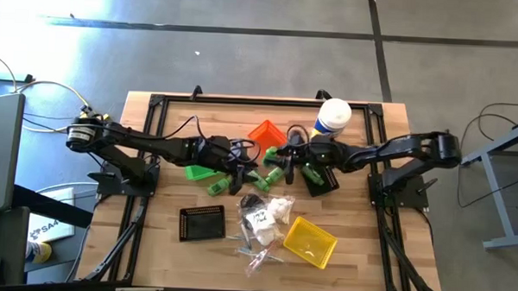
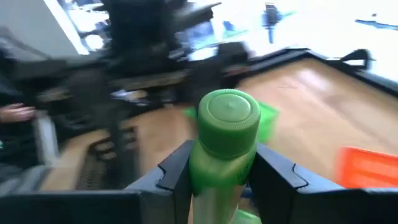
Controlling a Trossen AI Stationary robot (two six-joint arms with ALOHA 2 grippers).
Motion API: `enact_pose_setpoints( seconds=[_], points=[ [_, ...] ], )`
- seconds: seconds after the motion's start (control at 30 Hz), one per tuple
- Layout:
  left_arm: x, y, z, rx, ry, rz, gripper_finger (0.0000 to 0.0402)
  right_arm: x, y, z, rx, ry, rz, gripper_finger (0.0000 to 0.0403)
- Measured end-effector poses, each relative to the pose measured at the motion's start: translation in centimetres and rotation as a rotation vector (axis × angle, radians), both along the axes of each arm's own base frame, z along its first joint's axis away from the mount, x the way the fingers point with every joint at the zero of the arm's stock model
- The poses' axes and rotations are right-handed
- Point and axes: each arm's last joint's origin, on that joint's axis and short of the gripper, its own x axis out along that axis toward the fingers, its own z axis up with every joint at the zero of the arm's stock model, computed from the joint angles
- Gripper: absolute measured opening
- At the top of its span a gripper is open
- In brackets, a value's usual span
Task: Pick & Place Travel size toiletries
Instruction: Put the green shampoo into the top black bin
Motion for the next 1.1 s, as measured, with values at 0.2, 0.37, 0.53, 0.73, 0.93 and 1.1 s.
enact_pose_setpoints(
  seconds=[0.2,0.37,0.53,0.73,0.93,1.1],
  points=[
    [-0.1,0.0,-0.2,-0.002,0.018,0.005,0.0249,-3.0,0.0,1.9,-0.052,0.131,-0.127,0.0125],
    [-0.1,0.0,-0.1,-0.001,0.016,0.006,0.0249,-5.9,0.0,3.1,-0.036,0.220,-0.215,0.0125],
    [-0.1,0.0,-0.2,-0.001,0.018,0.007,0.0249,-8.2,0.1,3.1,0.015,0.339,-0.268,0.0125],
    [-0.1,0.0,-0.1,0.002,0.014,0.009,0.0249,-9.4,0.3,1.6,0.123,0.512,-0.304,0.0125],
    [-0.1,0.0,-0.1,0.004,0.013,0.008,0.0249,-9.6,0.9,-0.1,0.203,0.635,-0.336,0.0125],
    [-0.1,0.1,-0.1,0.010,0.013,0.020,0.0249,-9.3,1.4,-1.1,0.256,0.702,-0.350,0.0125]
  ],
)
